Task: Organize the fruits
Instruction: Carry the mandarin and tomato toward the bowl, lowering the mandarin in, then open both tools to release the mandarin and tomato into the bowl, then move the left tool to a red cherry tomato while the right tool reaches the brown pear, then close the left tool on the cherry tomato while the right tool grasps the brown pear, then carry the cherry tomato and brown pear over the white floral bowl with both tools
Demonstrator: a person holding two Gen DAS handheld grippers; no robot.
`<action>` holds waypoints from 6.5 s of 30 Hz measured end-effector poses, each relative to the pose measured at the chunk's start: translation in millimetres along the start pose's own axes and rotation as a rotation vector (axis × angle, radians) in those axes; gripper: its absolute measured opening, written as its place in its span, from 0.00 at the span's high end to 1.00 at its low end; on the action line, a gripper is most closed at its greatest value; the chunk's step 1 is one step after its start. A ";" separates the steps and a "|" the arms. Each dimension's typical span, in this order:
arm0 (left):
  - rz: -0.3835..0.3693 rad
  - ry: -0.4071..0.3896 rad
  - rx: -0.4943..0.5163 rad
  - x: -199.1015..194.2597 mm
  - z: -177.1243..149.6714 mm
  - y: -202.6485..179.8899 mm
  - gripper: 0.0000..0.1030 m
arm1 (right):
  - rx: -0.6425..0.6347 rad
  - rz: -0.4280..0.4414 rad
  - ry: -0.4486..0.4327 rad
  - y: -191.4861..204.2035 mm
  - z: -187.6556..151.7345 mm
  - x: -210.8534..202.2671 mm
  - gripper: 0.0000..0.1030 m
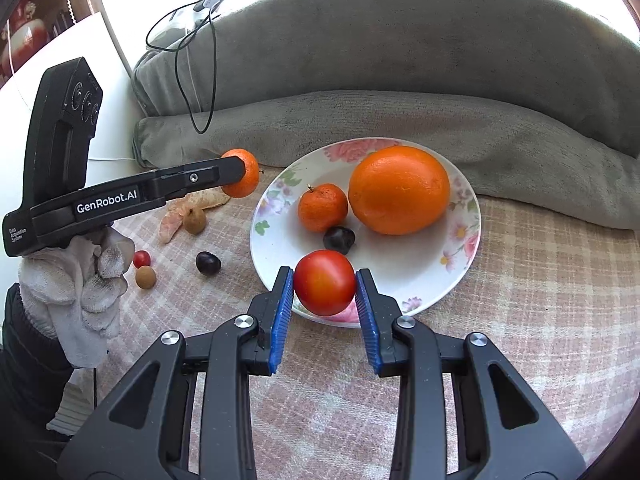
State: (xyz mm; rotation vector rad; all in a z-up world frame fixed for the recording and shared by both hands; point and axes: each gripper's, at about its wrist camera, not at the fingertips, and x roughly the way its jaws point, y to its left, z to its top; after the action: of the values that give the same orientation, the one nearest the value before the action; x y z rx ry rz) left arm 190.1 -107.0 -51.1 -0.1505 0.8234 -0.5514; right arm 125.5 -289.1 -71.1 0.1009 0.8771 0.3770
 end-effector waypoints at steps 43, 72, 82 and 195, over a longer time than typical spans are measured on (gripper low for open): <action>0.041 -0.043 0.054 -11.8 7.6 -20.5 0.32 | -0.009 -0.006 -0.072 10.3 1.7 -19.0 0.15; 0.224 -0.135 -0.070 -111.3 -14.0 68.3 0.31 | 0.010 0.111 -0.059 46.6 21.0 -14.8 0.11; 0.265 -0.135 -0.110 -131.6 -34.7 93.9 0.31 | 0.000 0.158 -0.034 66.8 27.5 -2.6 0.11; 0.046 -0.035 0.068 -39.9 -30.8 -9.1 0.81 | 0.038 -0.026 -0.045 -15.0 12.5 -22.5 0.72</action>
State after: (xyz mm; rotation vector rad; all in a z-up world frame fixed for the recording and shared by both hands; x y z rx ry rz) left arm 142.0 -91.4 -42.8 -0.0786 0.7715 -0.5312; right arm 126.3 -310.4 -50.3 0.1326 0.8407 0.3323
